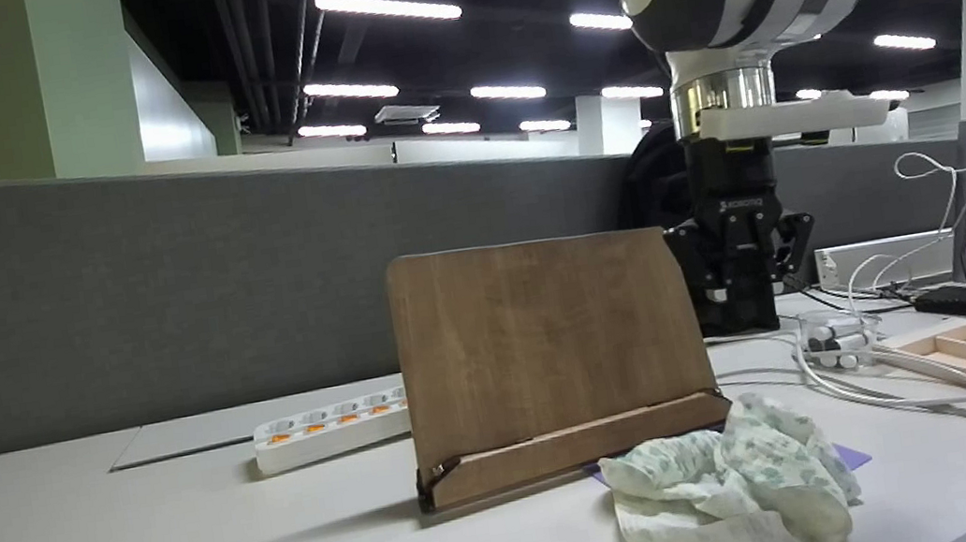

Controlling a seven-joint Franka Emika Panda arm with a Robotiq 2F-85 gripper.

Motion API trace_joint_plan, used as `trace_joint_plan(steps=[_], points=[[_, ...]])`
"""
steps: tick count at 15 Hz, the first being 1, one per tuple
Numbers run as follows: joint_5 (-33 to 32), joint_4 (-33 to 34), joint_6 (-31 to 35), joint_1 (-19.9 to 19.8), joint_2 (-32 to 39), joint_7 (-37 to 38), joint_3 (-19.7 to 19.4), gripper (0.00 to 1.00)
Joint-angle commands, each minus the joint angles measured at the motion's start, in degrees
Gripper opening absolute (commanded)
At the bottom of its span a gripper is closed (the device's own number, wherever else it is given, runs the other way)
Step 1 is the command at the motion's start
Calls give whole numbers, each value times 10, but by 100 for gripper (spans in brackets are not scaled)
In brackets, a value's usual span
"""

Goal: Move the cloth on the table

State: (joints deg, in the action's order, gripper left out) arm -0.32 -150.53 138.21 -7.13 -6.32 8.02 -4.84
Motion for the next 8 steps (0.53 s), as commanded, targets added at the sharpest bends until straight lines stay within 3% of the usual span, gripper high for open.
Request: trace_joint_plan(steps=[1,5,8], points=[[6,0,37,5,4,39,5,66],[9,-12,70,2,-11,37,-1,95],[21,-22,92,-4,-19,18,-11,100]])
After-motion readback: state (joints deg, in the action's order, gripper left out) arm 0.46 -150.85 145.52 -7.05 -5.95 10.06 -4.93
